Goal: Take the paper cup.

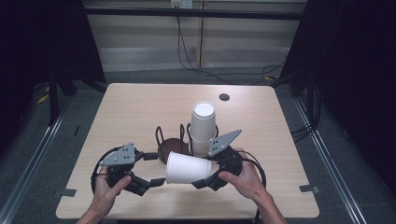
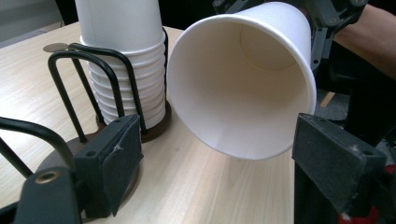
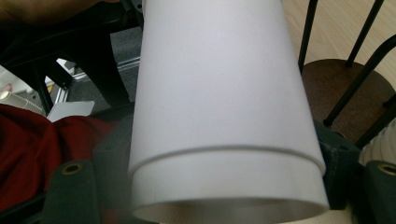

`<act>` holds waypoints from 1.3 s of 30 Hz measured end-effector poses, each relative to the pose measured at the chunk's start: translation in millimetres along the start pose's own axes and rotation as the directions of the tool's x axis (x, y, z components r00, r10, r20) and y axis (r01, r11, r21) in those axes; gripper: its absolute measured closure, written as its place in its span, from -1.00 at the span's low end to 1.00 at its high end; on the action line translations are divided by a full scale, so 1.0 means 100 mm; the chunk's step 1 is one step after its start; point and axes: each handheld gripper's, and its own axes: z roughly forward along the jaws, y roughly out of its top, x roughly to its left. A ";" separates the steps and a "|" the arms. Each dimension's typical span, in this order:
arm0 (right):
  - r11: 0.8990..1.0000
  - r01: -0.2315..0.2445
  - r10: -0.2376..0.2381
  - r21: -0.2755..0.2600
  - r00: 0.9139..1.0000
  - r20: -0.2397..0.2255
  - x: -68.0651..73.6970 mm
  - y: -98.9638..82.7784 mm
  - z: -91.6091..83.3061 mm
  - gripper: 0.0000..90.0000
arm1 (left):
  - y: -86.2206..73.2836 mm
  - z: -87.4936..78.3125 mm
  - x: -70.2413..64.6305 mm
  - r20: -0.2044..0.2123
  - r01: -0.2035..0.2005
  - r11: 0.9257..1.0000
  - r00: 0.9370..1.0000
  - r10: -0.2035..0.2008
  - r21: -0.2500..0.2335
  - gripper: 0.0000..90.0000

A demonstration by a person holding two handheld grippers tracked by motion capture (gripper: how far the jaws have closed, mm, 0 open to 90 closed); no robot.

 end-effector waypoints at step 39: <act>0.996 0.039 -0.040 -0.085 0.999 -0.006 0.02 0.03 0.04 -0.44 | 0.03 0.16 -0.02 0.024 0.018 0.996 1.000 -0.016 -0.087 -1.00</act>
